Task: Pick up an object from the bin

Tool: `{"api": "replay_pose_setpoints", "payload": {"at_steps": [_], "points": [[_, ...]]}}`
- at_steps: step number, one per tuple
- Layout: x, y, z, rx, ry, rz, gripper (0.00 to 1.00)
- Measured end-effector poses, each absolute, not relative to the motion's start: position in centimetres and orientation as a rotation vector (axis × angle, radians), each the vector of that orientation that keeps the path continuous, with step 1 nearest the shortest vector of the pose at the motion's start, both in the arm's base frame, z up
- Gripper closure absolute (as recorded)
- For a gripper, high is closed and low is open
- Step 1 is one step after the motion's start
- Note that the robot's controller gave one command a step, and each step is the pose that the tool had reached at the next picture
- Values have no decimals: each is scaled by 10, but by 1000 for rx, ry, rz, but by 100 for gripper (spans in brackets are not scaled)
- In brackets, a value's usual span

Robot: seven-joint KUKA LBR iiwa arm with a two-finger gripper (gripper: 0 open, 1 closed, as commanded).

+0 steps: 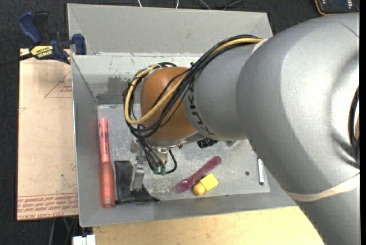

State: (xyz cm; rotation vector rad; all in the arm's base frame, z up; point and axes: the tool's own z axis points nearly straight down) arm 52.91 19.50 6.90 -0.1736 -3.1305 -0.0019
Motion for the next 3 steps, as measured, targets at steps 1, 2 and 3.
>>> {"api": "replay_pose_setpoints", "payload": {"at_steps": [1,2,3], "points": [[515,208,101,271,-3144,-9,0],[510,190,99,-489,-3098,0,0],[499,190,69,52,-3152,-11,0]]}}
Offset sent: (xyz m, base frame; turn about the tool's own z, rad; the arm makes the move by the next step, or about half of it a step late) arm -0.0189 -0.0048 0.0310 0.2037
